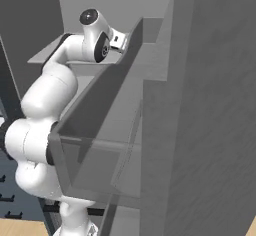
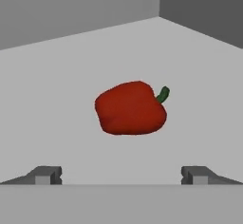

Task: Place one bell pepper and one chicken drumstick in each tupperware on the nearby counter, to pack two identical lunches.

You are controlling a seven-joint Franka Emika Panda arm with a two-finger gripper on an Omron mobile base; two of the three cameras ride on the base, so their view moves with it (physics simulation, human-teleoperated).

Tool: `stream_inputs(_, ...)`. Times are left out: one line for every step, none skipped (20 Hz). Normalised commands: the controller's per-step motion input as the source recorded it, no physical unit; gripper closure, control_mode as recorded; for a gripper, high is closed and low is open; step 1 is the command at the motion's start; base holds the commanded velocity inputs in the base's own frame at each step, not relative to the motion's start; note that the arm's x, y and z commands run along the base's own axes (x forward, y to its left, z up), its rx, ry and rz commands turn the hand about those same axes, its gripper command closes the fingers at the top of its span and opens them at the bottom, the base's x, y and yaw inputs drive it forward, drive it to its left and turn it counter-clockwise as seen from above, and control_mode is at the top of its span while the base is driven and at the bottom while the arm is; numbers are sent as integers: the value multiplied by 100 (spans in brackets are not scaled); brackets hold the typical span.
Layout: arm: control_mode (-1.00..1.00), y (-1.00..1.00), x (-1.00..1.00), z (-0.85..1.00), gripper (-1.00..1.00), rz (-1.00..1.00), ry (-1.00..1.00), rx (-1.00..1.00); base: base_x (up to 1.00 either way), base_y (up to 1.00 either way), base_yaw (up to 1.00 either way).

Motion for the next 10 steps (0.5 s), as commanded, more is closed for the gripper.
stream_inputs(-100, -8, 55, -11, -100, 0, 0, 0, 0, 0, 0)
stream_inputs(-100, -9, 54, -11, -100, 0, 0, 0, 0, 0, 0)
stream_inputs(-100, -10, 51, -12, -100, 0, 0, 0, 0, 0, 0)
stream_inputs(-100, -10, 51, -12, -100, 0, 0, 0, 0, 0, 0)
stream_inputs(-100, -11, 50, -14, -100, 0, 0, 0, 0, 0, 0)
stream_inputs(-100, -11, 49, -15, -100, 0, 0, 0, 0, 0, 0)
stream_inputs(-100, -12, 47, -16, -100, 0, 0, 0, 0, 0, 0)
stream_inputs(-100, -14, 47, -18, -100, -1, 0, 0, 0, 0, 0)
stream_inputs(-100, -14, 52, -18, -100, -1, 0, 0, 0, 0, 0)
stream_inputs(-100, -14, 52, -16, -100, -1, 0, 0, 0, 0, 0)
